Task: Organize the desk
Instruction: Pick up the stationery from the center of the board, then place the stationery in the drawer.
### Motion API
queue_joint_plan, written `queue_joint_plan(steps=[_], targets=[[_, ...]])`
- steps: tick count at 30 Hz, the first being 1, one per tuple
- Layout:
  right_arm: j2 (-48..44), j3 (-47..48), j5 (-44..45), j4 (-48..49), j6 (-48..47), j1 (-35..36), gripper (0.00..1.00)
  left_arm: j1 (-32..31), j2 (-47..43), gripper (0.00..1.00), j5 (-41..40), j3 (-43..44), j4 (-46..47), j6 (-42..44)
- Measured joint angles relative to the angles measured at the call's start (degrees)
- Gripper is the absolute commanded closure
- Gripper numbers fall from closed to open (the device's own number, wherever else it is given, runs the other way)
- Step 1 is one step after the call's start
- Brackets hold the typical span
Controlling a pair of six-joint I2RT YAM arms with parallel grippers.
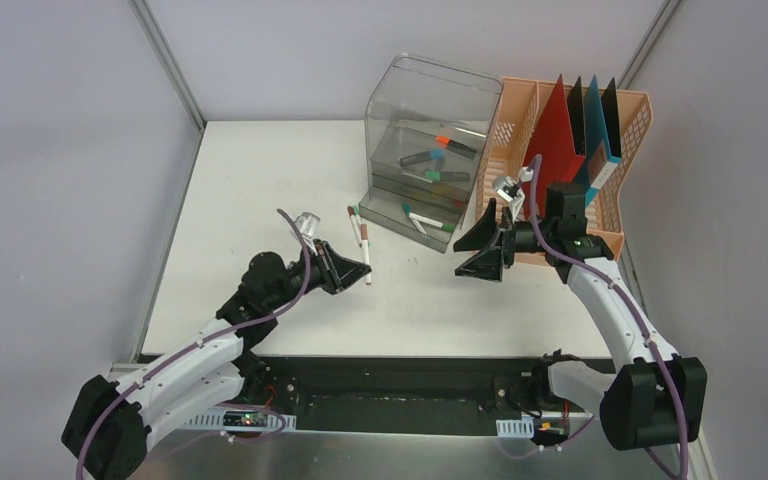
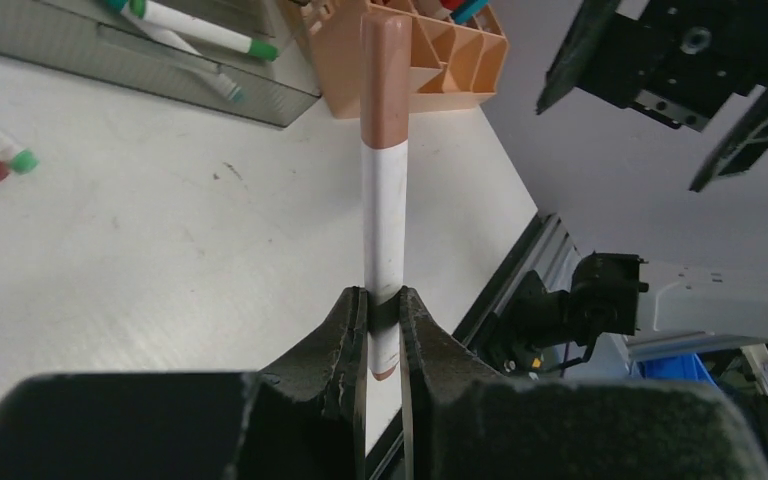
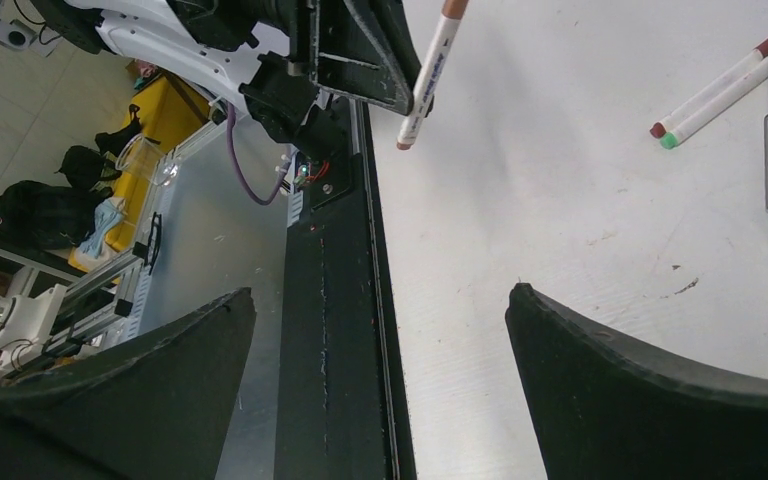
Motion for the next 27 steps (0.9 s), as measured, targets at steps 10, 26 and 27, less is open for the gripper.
queue_joint_plan(steps=[10,26,27], targets=[[0.92,0.00,-0.09,0.48,1.40,0.00,0.00,-10.45,3.45,1.00,-7.78,0.28,9.22,-0.57],[1.29,0.00,-0.92,1.31,2.03,1.01,0.03,-23.30,25.64,1.00,-16.17,11.52,19.32,3.56],[1.31,0.00,-0.92,1.29,2.05,1.11,0.04,-23.74,26.71,1.00,-16.28,12.15,19.71,3.80]])
